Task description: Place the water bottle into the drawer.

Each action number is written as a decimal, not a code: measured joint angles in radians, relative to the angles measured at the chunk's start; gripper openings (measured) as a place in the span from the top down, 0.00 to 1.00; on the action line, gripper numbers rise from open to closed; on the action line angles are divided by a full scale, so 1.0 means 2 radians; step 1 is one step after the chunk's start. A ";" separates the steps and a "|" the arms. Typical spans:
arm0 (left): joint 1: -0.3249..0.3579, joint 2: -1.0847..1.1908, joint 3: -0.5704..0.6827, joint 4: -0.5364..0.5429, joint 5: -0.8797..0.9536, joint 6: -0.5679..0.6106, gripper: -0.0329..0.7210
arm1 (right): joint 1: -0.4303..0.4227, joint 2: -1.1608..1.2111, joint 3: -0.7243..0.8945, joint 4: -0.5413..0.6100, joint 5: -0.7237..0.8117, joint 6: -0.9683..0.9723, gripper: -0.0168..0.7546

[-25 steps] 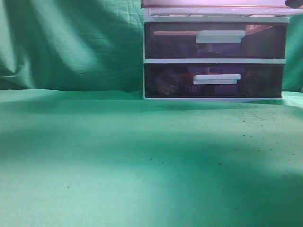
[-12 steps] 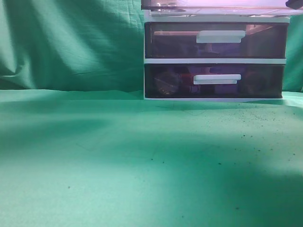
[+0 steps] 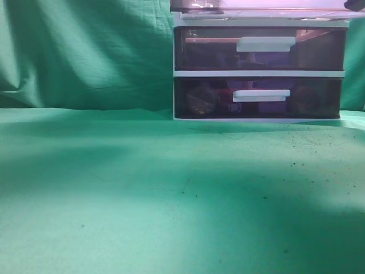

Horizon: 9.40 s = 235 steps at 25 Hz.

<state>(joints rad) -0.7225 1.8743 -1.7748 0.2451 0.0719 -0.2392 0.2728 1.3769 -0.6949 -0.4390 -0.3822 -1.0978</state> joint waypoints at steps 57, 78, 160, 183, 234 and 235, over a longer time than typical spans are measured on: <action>-0.031 -0.435 0.271 -0.003 0.406 0.009 0.96 | -0.025 0.220 -0.320 -0.018 0.077 0.012 0.87; -0.031 -0.435 0.271 -0.002 0.405 0.009 0.96 | -0.020 0.209 -0.284 -0.068 0.070 0.060 0.42; -0.031 -0.945 0.843 -0.066 0.204 0.042 0.96 | 0.243 -0.382 0.163 0.614 0.268 0.123 0.98; -0.031 -0.945 0.843 -0.066 0.202 0.042 0.96 | -0.061 -0.693 0.360 0.249 0.355 0.578 0.98; 0.330 -0.945 0.898 -0.064 0.141 0.075 0.96 | -0.066 -0.693 0.361 0.208 0.380 0.601 0.98; 0.330 -0.945 0.898 -0.064 0.141 0.075 0.96 | -0.066 -0.693 0.361 0.208 0.380 0.601 0.98</action>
<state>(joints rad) -0.0634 -0.0158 0.0221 0.1163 0.3535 -0.0884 0.1415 -0.0086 0.0263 -0.0224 0.3773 0.1049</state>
